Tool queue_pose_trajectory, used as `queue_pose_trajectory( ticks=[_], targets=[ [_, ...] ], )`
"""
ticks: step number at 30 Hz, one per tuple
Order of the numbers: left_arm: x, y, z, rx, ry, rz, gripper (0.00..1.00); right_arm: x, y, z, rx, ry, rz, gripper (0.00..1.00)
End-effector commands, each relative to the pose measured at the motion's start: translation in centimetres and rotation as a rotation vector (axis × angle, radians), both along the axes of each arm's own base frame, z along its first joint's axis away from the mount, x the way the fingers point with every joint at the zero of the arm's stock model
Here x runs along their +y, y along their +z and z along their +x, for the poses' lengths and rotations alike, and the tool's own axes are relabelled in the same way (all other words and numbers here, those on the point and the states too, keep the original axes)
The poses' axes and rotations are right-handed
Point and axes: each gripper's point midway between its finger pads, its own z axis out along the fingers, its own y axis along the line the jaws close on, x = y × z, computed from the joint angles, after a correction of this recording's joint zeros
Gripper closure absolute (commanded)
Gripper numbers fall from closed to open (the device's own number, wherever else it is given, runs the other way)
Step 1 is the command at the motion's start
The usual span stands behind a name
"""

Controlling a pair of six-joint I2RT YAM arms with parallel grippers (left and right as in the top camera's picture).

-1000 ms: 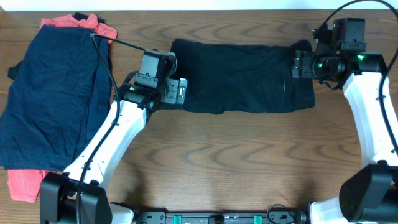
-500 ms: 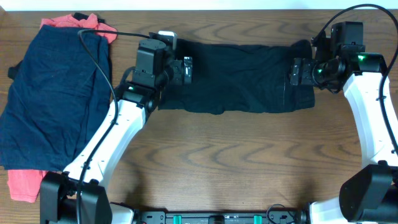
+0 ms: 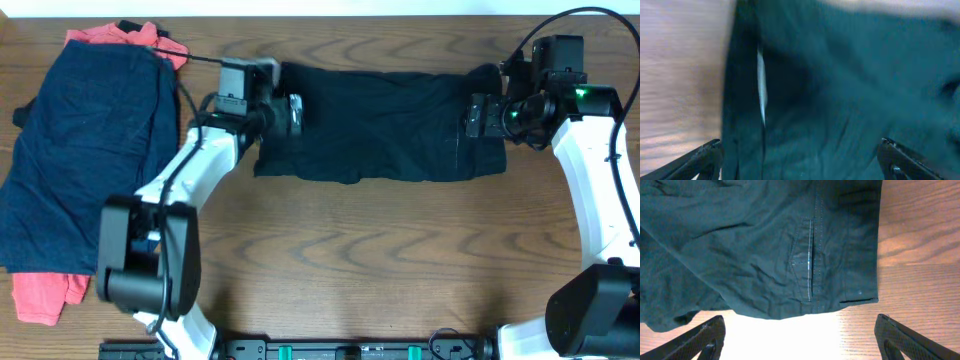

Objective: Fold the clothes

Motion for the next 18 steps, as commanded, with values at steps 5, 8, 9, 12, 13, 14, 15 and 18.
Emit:
queue_pose_trajectory(
  ticks=[5, 8, 9, 12, 13, 14, 15, 18],
  targets=[
    [0.4, -1.8, -0.3, -0.052, -0.225, 0.183, 0.14, -0.3, 0.1, 0.2, -0.006, -0.006, -0.004, 0.08],
    [0.4, -1.9, -0.3, -0.051, -0.225, 0.184, 0.23, -0.3, 0.1, 0.4, -0.016, -0.007, -0.005, 0.08],
    [0.4, -1.9, -0.2, -0.054, -0.225, 0.184, 0.29, -0.3, 0.1, 0.5, -0.022, -0.007, -0.006, 0.08],
    [0.3, -1.8, -0.1, -0.059, -0.226, 0.184, 0.64, -1.2, -0.3, 1.3, -0.049, -0.066, -0.032, 0.09],
    [0.3, -1.8, -0.1, -0.062, -0.226, 0.184, 0.72, -1.4, -0.6, 1.6, -0.060, -0.078, -0.038, 0.09],
    [0.3, -1.7, 0.0, -0.069, -0.225, 0.183, 0.78, -1.4, -0.9, 2.0, -0.078, -0.081, -0.038, 0.10],
    [0.2, -1.6, 0.2, -0.075, -0.224, 0.182, 0.81, -1.5, -1.3, 2.2, -0.090, -0.087, -0.035, 0.11],
    [0.1, -1.2, 0.7, -0.094, -0.200, 0.165, 0.90, -1.5, -2.5, 2.8, -0.121, -0.114, -0.020, 0.11]
  ],
)
